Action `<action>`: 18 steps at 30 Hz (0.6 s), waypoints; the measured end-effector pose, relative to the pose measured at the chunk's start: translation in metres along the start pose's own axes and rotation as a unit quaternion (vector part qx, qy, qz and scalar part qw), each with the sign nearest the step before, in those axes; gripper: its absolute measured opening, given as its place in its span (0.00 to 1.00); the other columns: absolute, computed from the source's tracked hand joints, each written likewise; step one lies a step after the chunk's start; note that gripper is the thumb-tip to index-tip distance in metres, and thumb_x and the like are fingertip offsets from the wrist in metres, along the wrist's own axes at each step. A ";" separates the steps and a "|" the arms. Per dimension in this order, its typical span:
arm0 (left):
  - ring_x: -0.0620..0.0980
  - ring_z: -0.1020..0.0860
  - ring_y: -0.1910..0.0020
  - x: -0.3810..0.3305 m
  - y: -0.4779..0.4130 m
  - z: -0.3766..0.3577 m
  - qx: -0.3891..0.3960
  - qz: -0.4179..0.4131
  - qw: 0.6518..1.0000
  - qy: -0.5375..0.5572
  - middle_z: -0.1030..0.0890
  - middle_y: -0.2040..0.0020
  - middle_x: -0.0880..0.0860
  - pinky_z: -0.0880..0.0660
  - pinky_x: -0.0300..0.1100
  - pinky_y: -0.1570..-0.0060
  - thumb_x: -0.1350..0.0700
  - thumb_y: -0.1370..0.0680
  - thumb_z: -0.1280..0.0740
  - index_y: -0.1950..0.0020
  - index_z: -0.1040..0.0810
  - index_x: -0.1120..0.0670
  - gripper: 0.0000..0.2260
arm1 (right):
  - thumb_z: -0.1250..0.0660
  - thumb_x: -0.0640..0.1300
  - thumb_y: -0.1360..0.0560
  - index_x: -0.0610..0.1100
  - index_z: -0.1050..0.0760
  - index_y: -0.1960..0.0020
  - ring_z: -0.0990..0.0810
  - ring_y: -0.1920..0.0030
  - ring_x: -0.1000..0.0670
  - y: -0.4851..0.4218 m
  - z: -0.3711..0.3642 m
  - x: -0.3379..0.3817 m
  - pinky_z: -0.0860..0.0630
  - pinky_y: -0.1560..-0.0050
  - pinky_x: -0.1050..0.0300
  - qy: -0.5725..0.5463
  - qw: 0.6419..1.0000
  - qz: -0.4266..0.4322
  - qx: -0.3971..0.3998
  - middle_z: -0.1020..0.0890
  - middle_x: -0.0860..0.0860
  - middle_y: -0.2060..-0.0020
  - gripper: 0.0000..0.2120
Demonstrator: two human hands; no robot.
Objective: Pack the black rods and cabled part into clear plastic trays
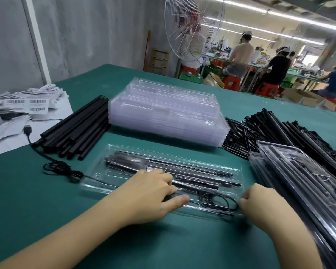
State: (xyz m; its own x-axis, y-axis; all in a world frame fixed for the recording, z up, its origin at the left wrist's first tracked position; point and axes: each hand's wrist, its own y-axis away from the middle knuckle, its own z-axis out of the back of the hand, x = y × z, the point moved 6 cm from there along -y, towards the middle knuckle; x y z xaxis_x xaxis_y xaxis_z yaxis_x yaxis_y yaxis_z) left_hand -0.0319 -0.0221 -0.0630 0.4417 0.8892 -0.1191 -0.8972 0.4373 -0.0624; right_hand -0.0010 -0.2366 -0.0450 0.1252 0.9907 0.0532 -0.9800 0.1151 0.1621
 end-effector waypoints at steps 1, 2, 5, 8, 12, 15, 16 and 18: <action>0.44 0.33 0.54 0.000 -0.001 0.001 0.008 0.010 1.000 0.010 0.31 0.57 0.44 0.35 0.46 0.49 0.33 0.24 0.61 0.49 0.22 0.48 0.33 | 0.44 0.41 0.25 0.44 0.35 0.64 0.31 0.62 0.46 -0.001 0.000 -0.001 0.38 0.72 0.61 -0.001 1.000 0.003 0.002 0.30 0.47 0.66 0.09; 0.45 0.33 0.55 -0.001 -0.003 0.002 0.015 0.019 1.000 0.017 0.32 0.58 0.45 0.35 0.47 0.48 0.34 0.24 0.61 0.49 0.21 0.49 0.33 | 0.45 0.42 0.25 0.44 0.31 0.61 0.29 0.61 0.46 -0.002 0.001 -0.001 0.36 0.69 0.60 0.010 1.000 0.006 0.004 0.27 0.47 0.64 0.08; 0.47 0.36 0.57 -0.007 -0.003 0.003 0.000 0.024 1.000 -0.004 0.34 0.60 0.47 0.34 0.49 0.48 0.32 0.27 0.64 0.53 0.20 0.53 0.38 | 0.45 0.43 0.24 0.46 0.25 0.49 0.26 0.54 0.46 -0.006 0.001 0.004 0.33 0.60 0.60 0.067 0.998 0.020 0.001 0.20 0.47 0.50 0.11; 0.48 0.37 0.56 -0.007 -0.001 0.001 -0.011 0.030 0.999 -0.002 0.33 0.58 0.47 0.35 0.47 0.51 0.28 0.31 0.66 0.54 0.22 0.53 0.41 | 0.45 0.42 0.25 0.45 0.28 0.53 0.25 0.54 0.45 -0.016 0.001 0.011 0.33 0.58 0.59 0.094 0.995 0.033 -0.001 0.21 0.47 0.51 0.07; 0.49 0.34 0.54 -0.006 -0.002 0.000 -0.003 0.038 0.999 0.013 0.30 0.57 0.47 0.34 0.46 0.52 0.27 0.35 0.68 0.57 0.23 0.53 0.42 | 0.43 0.42 0.26 0.46 0.39 0.66 0.29 0.59 0.44 -0.018 0.000 0.016 0.33 0.61 0.58 0.098 0.994 0.037 0.000 0.31 0.50 0.66 0.11; 0.49 0.33 0.55 -0.005 -0.002 0.000 -0.010 0.042 0.999 0.025 0.29 0.57 0.48 0.37 0.44 0.56 0.28 0.34 0.67 0.59 0.26 0.54 0.39 | 0.43 0.42 0.27 0.46 0.36 0.65 0.28 0.59 0.44 -0.017 0.002 0.013 0.33 0.61 0.58 0.088 0.995 0.040 -0.009 0.29 0.49 0.64 0.08; 0.49 0.34 0.55 -0.004 -0.001 -0.001 -0.012 0.044 0.999 0.028 0.29 0.57 0.48 0.37 0.43 0.57 0.28 0.34 0.67 0.58 0.26 0.53 0.39 | 0.43 0.42 0.26 0.46 0.35 0.64 0.27 0.59 0.44 -0.016 0.002 0.013 0.32 0.61 0.58 0.086 0.995 0.042 -0.011 0.28 0.49 0.64 0.08; 0.49 0.34 0.55 -0.003 0.000 -0.001 -0.014 0.043 0.999 0.030 0.28 0.54 0.48 0.37 0.43 0.56 0.28 0.34 0.67 0.51 0.24 0.52 0.42 | 0.43 0.43 0.26 0.46 0.36 0.65 0.27 0.60 0.44 -0.015 0.003 0.013 0.33 0.62 0.58 0.083 0.995 0.042 -0.020 0.30 0.51 0.67 0.09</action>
State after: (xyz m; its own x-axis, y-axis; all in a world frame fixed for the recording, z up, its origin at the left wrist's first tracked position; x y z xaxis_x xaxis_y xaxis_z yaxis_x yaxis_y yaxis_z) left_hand -0.0332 -0.0255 -0.0638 0.3630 0.9134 -0.1843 -0.9318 0.3546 -0.0774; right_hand 0.0158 -0.2257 -0.0440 0.0183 0.9949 -0.0991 -0.9916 0.0307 0.1253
